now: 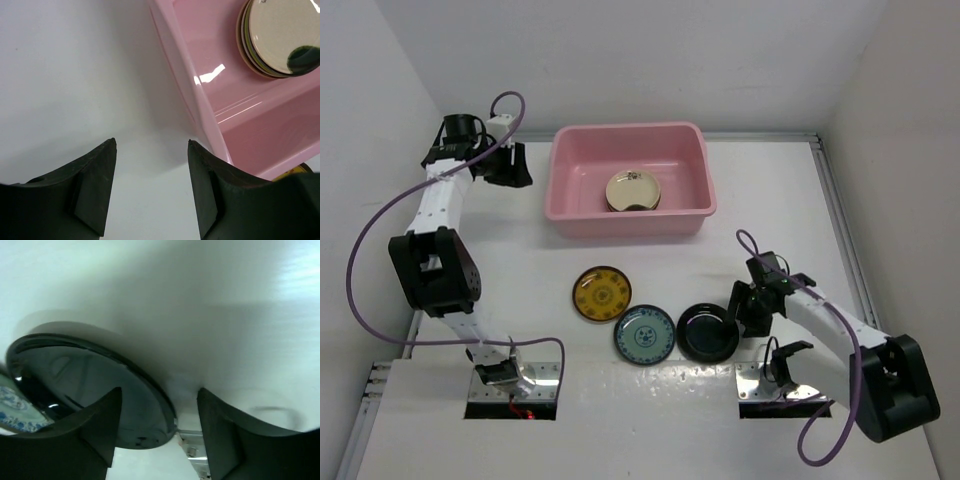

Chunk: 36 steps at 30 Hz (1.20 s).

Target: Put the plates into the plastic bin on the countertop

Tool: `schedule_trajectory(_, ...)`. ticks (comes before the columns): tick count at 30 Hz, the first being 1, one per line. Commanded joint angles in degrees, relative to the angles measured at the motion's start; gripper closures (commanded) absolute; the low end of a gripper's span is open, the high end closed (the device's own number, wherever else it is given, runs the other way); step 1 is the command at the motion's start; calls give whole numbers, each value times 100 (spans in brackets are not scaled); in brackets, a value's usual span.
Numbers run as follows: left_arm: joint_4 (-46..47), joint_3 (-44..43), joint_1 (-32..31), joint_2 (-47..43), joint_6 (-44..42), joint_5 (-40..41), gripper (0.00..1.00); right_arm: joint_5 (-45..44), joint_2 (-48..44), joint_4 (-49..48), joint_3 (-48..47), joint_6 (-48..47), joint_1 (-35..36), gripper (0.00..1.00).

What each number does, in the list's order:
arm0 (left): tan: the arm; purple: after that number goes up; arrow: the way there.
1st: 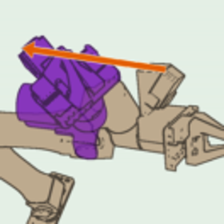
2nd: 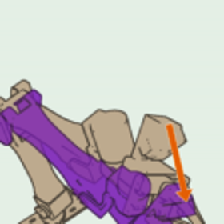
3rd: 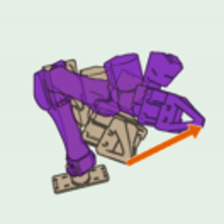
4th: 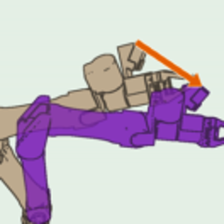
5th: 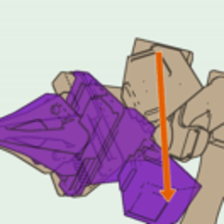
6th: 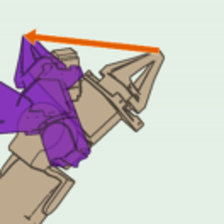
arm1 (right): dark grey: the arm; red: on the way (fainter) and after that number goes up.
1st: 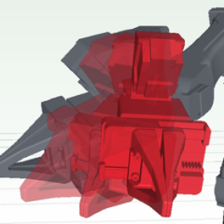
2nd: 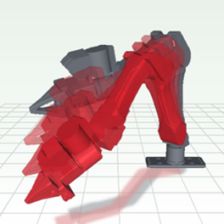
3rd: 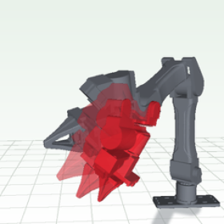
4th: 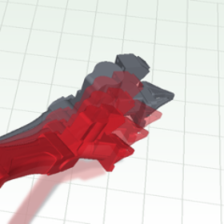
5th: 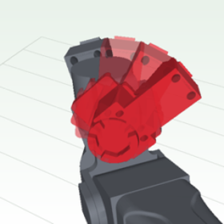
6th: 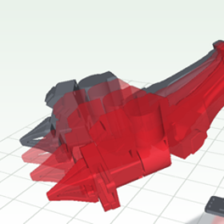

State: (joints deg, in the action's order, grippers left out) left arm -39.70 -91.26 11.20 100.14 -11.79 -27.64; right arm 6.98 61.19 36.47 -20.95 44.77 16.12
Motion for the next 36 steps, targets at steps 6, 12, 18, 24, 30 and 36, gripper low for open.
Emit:
schedule_trajectory(6, 112, 267, -4, -609, -86, -137, 39, -573, 184, -581, 311, 260, 260, 94)
schedule_trajectory(12, 165, 372, -4, -724, -86, -242, 39, -1216, -668, 466, -600, 225, 286, 100)
schedule_trajectory(18, 165, 372, -4, -724, -86, -190, 39, -971, -1417, 387, -2153, -442, 479, 100)
schedule_trajectory(24, 165, 372, 48, -724, -86, -128, 39, -382, -699, 705, -4012, -1480, 735, 100)
schedule_trajectory(30, 165, 434, 154, -618, -86, 56, 39, -329, 1259, -622, -5565, -1278, 612, 100)
schedule_trajectory(36, 165, 434, 383, -566, -34, 180, 39, -40, 3793, -1072, -7559, -1182, 393, 100)
